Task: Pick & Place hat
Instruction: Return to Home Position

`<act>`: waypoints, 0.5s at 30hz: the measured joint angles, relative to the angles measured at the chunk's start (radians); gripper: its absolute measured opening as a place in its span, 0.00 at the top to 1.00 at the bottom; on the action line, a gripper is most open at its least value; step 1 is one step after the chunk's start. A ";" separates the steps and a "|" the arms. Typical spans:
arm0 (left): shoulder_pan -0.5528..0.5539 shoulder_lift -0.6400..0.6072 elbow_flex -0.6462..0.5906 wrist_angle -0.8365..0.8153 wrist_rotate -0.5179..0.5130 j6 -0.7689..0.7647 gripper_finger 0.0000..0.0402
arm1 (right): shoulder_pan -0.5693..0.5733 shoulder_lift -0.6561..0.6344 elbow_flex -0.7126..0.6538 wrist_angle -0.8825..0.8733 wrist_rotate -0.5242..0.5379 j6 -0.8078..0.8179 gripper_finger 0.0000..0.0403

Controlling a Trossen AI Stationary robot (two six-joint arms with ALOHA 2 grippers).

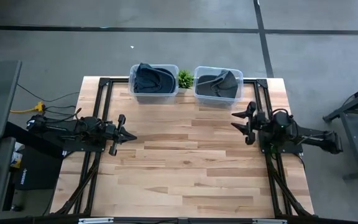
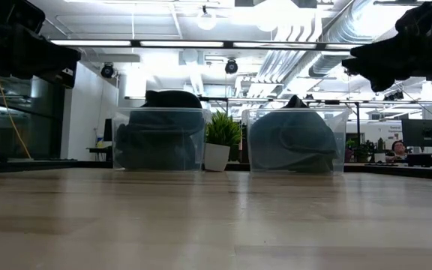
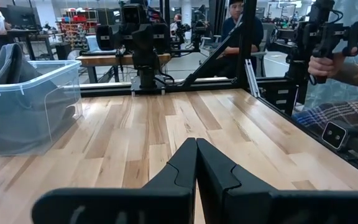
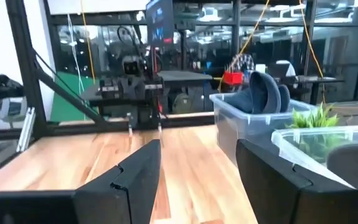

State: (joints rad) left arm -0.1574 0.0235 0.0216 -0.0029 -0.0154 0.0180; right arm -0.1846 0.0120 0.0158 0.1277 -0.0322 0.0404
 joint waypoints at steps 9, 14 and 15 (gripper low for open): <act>0.000 0.000 0.000 0.000 0.000 0.000 1.00 | 0.092 0.000 0.000 -0.067 0.110 -0.011 0.49; 0.000 0.000 0.000 0.000 0.000 0.000 1.00 | 0.095 0.002 0.003 -0.109 0.129 -0.047 0.49; 0.000 0.000 0.000 0.000 0.000 0.000 1.00 | 0.095 0.003 0.003 -0.112 0.115 -0.072 0.49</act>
State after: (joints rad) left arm -0.1574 0.0235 0.0214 -0.0029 -0.0156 0.0177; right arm -0.0895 0.0153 0.0188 0.0154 0.0826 -0.0315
